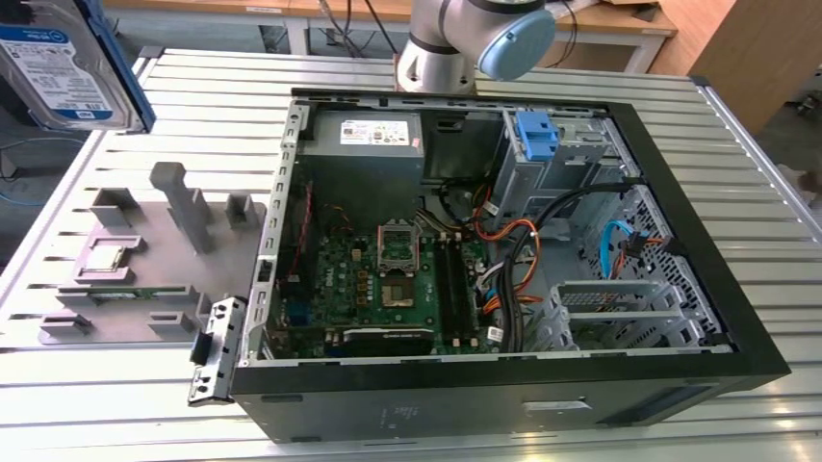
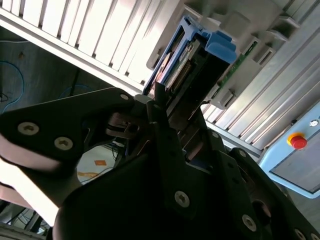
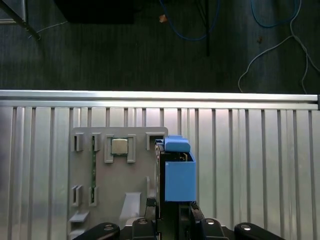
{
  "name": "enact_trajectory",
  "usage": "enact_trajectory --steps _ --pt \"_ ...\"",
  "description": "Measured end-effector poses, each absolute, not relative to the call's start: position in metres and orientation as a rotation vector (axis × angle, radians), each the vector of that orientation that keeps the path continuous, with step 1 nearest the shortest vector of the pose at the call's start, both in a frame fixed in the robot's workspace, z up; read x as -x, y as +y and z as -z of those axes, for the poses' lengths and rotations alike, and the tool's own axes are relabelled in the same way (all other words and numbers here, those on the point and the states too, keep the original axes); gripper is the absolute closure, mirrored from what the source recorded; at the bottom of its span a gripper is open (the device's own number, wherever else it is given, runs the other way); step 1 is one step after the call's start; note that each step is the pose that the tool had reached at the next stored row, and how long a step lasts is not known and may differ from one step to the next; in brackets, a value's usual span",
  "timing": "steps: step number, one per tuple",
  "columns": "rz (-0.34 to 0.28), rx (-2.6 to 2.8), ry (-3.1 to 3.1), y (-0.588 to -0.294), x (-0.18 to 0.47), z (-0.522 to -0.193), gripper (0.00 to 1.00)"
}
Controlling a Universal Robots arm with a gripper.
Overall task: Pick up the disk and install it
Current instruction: 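Pick up the disk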
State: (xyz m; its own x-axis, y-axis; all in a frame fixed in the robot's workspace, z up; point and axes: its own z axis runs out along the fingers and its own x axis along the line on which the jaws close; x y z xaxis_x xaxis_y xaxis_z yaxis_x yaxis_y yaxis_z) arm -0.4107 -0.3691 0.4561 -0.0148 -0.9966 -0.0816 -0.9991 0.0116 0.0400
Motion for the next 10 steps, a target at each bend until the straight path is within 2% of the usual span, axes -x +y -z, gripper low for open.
enact_trajectory --steps 10 --pt "-0.138 2.185 2.215 -0.369 0.411 -0.481 0.65"
